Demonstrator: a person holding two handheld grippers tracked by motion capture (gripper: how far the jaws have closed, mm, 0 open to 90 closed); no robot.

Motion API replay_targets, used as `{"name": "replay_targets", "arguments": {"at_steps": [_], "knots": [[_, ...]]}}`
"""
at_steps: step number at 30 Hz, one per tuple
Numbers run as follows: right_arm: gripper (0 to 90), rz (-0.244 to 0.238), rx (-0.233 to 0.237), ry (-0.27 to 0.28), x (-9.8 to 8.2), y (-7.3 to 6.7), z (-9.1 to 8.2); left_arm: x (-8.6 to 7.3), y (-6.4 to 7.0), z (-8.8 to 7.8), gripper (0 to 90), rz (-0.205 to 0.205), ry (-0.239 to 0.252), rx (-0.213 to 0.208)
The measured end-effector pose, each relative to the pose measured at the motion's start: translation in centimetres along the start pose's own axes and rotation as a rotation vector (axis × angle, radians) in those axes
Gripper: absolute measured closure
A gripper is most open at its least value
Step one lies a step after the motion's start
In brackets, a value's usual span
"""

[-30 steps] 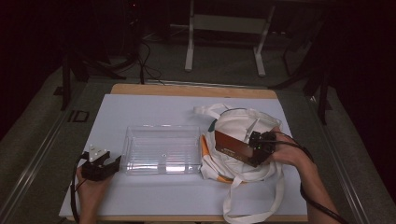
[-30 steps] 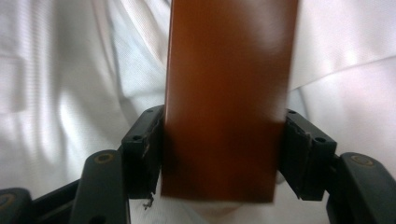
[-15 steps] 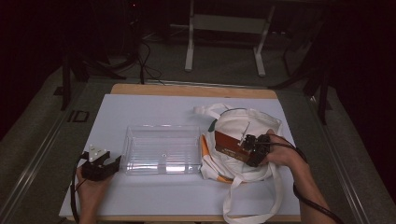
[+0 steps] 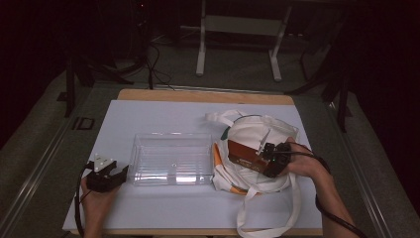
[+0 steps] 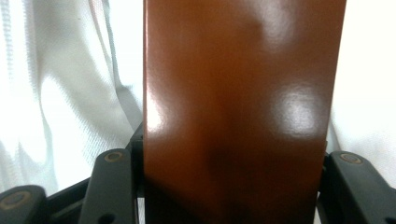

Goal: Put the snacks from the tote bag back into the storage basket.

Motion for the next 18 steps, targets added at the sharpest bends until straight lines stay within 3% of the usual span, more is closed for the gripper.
{"name": "replay_targets", "arguments": {"at_steps": [18], "knots": [[43.1,-0.007,-0.025,0.067,-0.8,0.2,-3.0,0.0,0.0,0.0,44.7,0.0,-0.001,0.0]]}}
Point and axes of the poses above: each handheld gripper's, and its own axes: z roughly forward along the jaws, x roughly out of its top, y roughly to its right, the point moved 8 cm from there along z, roughly forward along the jaws, and after that the axes turned 4 degrees about -y, right-handed, at the moved point
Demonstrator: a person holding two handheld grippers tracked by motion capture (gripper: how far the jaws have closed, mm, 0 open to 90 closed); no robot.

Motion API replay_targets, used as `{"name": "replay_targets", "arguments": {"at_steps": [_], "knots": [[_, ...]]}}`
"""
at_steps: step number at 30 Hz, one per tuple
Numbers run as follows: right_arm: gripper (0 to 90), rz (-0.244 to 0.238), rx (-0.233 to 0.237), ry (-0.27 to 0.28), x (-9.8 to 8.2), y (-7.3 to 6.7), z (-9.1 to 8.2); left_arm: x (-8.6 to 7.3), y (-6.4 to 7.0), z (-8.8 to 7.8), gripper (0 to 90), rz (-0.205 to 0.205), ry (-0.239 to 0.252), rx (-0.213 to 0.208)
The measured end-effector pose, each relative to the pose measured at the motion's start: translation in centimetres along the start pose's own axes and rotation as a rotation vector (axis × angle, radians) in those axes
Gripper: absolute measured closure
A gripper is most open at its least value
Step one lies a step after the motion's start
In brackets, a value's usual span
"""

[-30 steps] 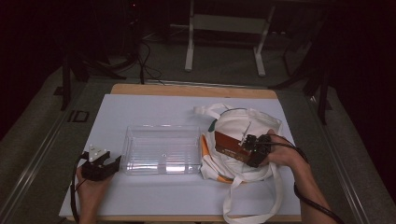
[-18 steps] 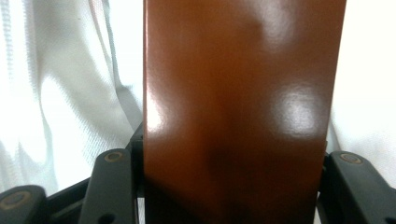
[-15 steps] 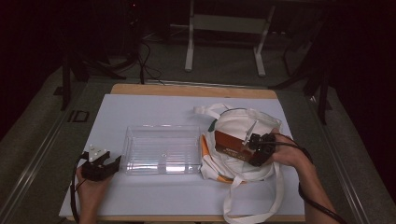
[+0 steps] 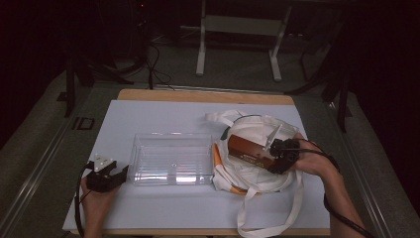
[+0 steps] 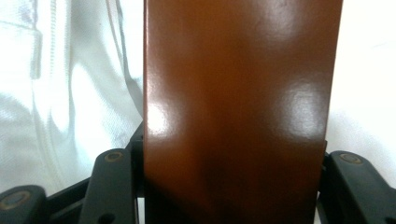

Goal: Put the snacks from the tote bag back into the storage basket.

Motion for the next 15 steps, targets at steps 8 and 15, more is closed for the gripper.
{"name": "replay_targets", "arguments": {"at_steps": [8,15], "knots": [[43.1,-0.009,0.005,0.037,-0.4,0.0,-1.3,0.0,0.0,0.0,44.7,-0.001,0.0,0.0],[43.1,-0.031,0.001,0.071,-0.1,-0.2,-2.8,0.0,0.0,0.0,44.7,-0.002,0.0,0.0]]}}
Point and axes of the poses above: each handheld gripper's, and its own axes: z roughly forward along the jaws, x roughly out of its top, y roughly to its right, the point moved 8 cm from there along z, roughly forward along the jaws, and after that the axes turned 4 degrees about -y, right-handed, at the moved point
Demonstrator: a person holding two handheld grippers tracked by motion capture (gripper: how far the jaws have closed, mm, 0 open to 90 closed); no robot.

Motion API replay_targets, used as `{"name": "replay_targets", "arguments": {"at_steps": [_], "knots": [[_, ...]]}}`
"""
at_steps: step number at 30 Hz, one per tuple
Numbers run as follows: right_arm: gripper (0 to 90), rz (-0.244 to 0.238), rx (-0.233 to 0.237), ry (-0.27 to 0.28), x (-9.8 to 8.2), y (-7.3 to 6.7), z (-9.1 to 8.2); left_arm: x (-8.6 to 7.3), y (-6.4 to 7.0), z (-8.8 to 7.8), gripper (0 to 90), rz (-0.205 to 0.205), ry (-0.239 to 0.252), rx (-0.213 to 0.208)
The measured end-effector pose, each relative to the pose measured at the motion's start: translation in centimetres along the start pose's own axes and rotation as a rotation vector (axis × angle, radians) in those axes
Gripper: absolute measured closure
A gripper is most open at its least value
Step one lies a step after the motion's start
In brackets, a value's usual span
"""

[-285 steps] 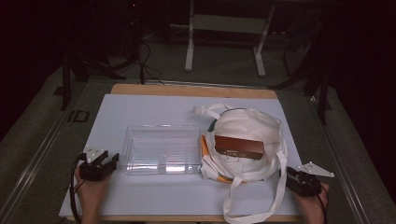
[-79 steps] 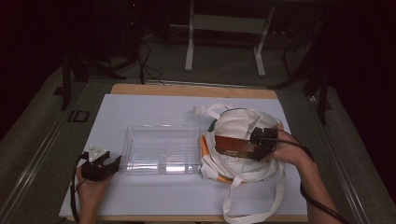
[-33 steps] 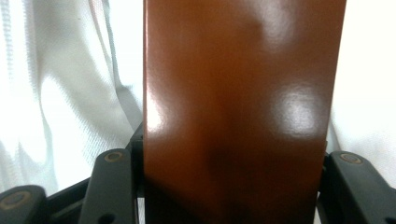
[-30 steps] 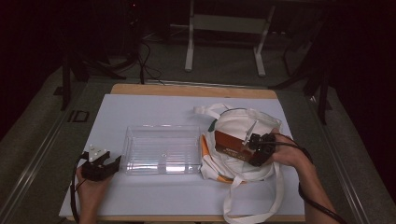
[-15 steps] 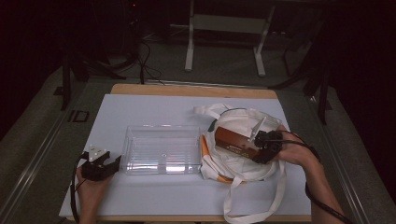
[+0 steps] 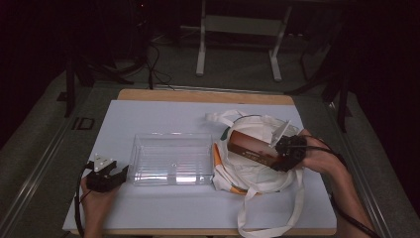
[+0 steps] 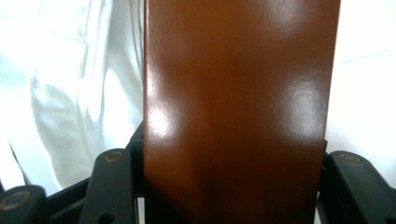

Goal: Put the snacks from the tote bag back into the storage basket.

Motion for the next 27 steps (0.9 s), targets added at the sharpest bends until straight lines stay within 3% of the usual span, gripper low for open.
{"name": "replay_targets", "arguments": {"at_steps": [27], "knots": [[43.2,-0.05,-0.019,0.024,1.4,-0.4,-2.9,0.0,0.0,0.0,44.7,-0.001,0.004,0.001]]}}
Point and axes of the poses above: each handheld gripper's, and its own axes: z roughly forward along the jaws, x roughly out of its top, y roughly to its right, the point moved 8 cm from there along z, roughly forward along the jaws, and after that the axes turned 4 degrees about -y, right-handed, at the moved point
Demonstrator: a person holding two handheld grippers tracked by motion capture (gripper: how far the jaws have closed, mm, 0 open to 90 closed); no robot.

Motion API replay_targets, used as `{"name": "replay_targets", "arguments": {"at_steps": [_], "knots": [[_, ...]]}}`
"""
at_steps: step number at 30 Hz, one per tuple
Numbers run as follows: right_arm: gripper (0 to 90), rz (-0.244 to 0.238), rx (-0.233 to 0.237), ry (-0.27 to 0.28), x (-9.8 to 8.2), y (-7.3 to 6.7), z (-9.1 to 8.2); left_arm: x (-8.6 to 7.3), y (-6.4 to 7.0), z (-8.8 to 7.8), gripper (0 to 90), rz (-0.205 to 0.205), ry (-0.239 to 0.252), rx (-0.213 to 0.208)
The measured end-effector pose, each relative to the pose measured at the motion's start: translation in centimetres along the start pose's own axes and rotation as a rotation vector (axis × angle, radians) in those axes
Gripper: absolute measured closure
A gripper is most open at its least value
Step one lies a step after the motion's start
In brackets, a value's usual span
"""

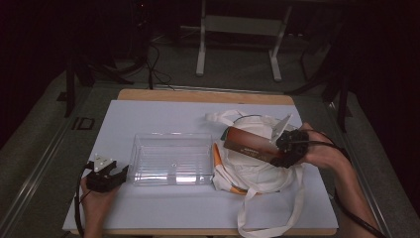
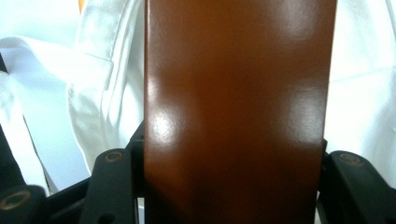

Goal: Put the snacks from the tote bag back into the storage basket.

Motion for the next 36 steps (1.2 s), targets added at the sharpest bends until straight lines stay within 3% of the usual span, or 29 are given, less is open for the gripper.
{"name": "replay_targets", "arguments": {"at_steps": [36], "knots": [[43.1,-0.081,0.029,0.018,4.4,-1.0,0.2,0.0,0.0,0.0,44.6,-0.005,0.002,-0.002]]}}
Point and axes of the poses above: each handheld gripper's, and its own axes: z roughly forward along the jaws, x roughly out of its top, y roughly to its right, the point moved 8 cm from there along z, roughly forward along the jaws, and after that the axes turned 4 degrees about -y, right-handed, at the moved point
